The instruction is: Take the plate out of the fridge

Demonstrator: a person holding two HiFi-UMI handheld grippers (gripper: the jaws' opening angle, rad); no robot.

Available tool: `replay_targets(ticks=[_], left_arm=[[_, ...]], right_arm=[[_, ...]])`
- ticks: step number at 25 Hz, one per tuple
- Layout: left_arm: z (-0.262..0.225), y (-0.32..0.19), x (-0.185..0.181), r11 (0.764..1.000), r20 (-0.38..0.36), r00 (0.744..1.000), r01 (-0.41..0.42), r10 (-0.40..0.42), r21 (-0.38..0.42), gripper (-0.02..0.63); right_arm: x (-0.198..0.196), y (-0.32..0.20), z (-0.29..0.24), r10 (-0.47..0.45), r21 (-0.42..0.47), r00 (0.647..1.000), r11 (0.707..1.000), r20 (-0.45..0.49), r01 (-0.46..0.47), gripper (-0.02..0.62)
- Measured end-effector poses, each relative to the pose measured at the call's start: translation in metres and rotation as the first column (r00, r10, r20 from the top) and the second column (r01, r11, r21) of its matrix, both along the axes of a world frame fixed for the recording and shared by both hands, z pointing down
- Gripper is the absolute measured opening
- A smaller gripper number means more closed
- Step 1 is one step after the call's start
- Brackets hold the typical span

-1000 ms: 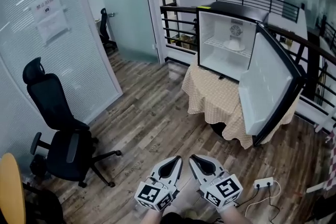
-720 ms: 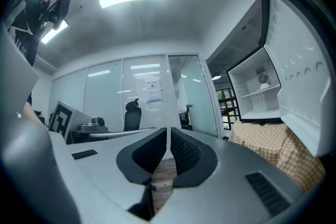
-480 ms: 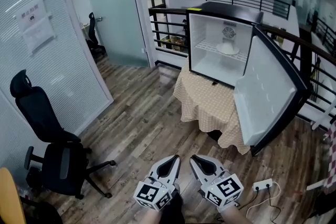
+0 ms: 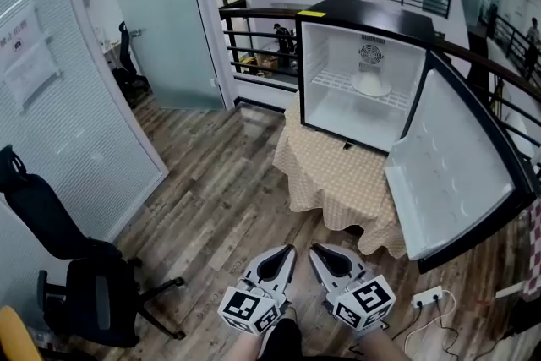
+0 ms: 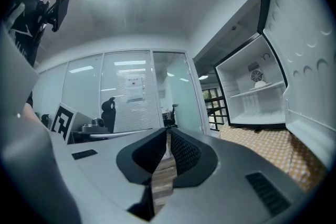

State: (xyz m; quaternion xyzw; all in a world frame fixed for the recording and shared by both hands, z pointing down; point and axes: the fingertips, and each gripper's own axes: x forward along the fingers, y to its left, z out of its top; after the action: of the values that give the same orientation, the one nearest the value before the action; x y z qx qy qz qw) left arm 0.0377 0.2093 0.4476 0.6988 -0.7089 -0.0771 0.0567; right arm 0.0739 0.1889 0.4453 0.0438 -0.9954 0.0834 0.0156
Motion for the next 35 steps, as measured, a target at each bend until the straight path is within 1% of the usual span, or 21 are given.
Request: replay_targets(ticks=[5, 9, 14, 19, 25, 30, 35], left_arm=[[-0.001, -0.026, -0.049, 1.000, -0.010, 1.000, -0.026, 0.026, -0.002, 0.011], [-0.003, -0.048, -0.084, 0.999, -0.008, 0.999, -0.051, 0.051, 0.006, 0.011], [0.001, -0.074, -0.115, 0.996, -0.016, 0.996, -0.085, 0.085, 0.012, 0.011], [0.005, -0.095, -0.125, 0.992, -0.031, 0.992, -0.126, 0.126, 0.014, 0.011], [0.012, -0.126, -0.132, 0.988, -0.051, 0.987, -0.151, 0.151, 0.005, 0.011], [0.014, -0.165, -0.137, 0.984, -0.041, 0.983, -0.179, 0.179, 0.007, 0.011], [0.010, -0.218, -0.143, 0.976, -0.031, 0.976, -0.215, 0.216, 0.017, 0.011]], right_arm=[[-0.043, -0.023, 0.005, 0.031, -0.014, 0.999, 0.999, -0.022, -0.031, 0.046], [-0.077, -0.045, 0.003, 0.053, -0.027, 0.998, 0.998, -0.015, -0.054, 0.046], [-0.109, -0.064, 0.006, 0.077, -0.025, 0.997, 0.997, -0.012, -0.078, 0.046], [-0.120, -0.081, 0.016, 0.106, -0.023, 0.993, 0.994, -0.050, -0.107, 0.046], [-0.126, -0.110, 0.022, 0.135, -0.029, 0.989, 0.990, -0.063, -0.137, 0.046], [-0.136, -0.146, 0.019, 0.162, -0.015, 0.986, 0.987, -0.039, -0.163, 0.046], [-0.146, -0.195, 0.008, 0.203, 0.008, 0.979, 0.979, -0.012, -0.203, 0.046]])
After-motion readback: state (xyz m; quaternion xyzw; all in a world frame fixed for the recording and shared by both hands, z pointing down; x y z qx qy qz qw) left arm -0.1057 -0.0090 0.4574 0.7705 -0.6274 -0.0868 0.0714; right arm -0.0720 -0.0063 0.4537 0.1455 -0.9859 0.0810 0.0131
